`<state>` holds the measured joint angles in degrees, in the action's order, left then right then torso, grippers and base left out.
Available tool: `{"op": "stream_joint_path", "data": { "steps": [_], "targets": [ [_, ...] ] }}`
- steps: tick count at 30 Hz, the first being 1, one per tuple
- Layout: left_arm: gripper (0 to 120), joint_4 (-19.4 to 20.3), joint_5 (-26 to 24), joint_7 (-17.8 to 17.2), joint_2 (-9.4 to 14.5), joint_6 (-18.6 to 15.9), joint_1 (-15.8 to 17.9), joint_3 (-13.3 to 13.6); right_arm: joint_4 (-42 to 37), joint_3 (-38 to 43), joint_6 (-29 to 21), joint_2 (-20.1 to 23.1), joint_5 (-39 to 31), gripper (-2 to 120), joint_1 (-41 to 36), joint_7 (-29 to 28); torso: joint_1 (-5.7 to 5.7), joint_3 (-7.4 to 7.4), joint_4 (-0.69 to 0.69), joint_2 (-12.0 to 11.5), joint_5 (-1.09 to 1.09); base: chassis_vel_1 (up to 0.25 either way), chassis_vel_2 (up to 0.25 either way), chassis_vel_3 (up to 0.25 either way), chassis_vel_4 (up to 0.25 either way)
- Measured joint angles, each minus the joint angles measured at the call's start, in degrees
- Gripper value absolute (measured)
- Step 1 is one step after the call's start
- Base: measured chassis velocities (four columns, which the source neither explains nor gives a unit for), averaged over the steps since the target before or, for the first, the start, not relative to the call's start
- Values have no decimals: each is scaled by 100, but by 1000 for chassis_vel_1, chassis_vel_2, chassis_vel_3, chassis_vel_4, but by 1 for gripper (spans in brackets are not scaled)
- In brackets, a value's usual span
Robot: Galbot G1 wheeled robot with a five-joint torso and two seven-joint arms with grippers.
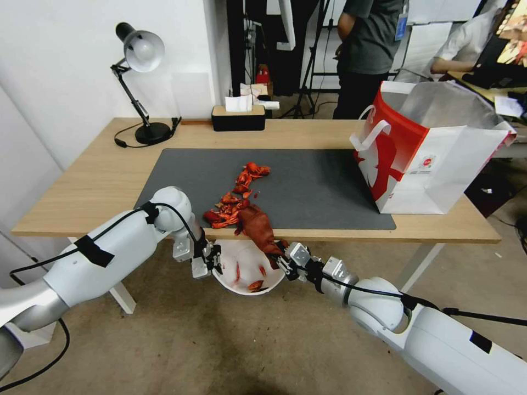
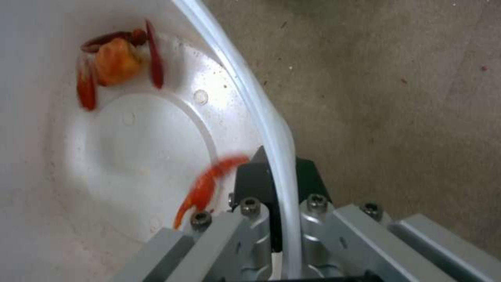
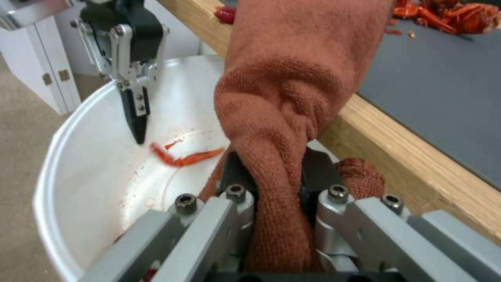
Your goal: Sweep shrimp from table into container with towel, then put container into takeout bag.
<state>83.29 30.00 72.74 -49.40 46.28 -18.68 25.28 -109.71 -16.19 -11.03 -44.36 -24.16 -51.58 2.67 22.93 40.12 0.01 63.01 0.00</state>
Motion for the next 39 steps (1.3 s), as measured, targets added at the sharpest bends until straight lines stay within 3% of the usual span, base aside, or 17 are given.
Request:
{"op": "stream_joint_path", "data": {
  "steps": [39],
  "targets": [
    [0,-39,30,-13,-8,18,-59,-57,-209,221,400,4,338,8,-530,396,-2,-1,-1,2,0,0,0,0,0]
  ]
}}
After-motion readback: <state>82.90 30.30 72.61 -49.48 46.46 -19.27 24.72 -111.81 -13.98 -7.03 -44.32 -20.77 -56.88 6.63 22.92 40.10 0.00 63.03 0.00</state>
